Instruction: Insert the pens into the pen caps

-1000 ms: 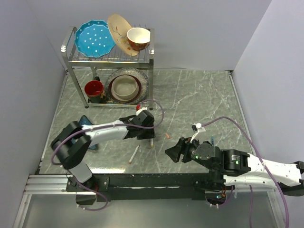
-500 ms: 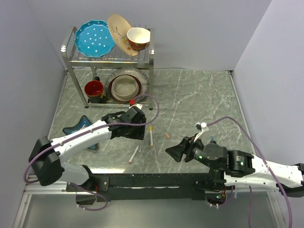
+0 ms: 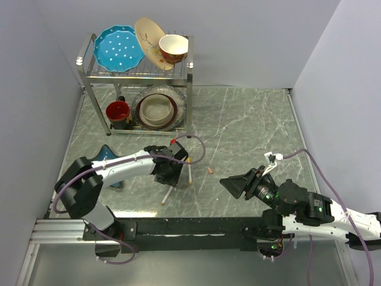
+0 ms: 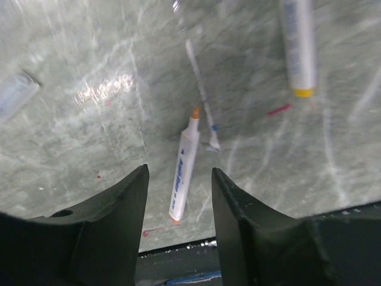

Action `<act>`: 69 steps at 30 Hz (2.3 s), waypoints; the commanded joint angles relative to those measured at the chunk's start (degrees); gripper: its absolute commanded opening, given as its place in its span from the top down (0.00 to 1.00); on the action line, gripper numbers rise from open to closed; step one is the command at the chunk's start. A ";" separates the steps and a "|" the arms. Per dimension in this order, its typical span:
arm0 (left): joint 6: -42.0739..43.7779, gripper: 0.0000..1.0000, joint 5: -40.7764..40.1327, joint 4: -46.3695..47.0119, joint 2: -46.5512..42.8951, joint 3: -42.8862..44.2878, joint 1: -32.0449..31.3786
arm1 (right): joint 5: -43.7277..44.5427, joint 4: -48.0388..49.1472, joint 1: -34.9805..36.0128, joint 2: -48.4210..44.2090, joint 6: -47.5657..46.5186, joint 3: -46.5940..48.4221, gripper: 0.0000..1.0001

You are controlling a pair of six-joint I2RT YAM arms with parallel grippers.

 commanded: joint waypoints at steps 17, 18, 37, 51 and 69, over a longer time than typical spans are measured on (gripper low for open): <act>-8.74 0.99 1.96 15.49 0.60 -11.37 -3.33 | 2.33 3.36 0.03 -0.32 0.52 -3.08 0.30; -9.00 0.99 1.87 16.11 -1.15 -11.64 -3.33 | 1.97 5.20 0.03 0.20 0.17 -3.53 0.30; -5.93 0.99 28.48 40.63 -37.28 -20.95 -3.33 | 1.18 25.43 0.03 17.41 -1.77 -4.86 0.37; -4.79 0.99 32.63 43.98 -42.47 -23.16 -3.33 | 2.15 27.29 -0.06 31.49 -1.60 2.88 0.53; -6.02 0.57 39.13 47.67 -47.31 -25.53 -3.33 | -4.97 40.73 -0.06 23.77 -6.34 -2.21 1.00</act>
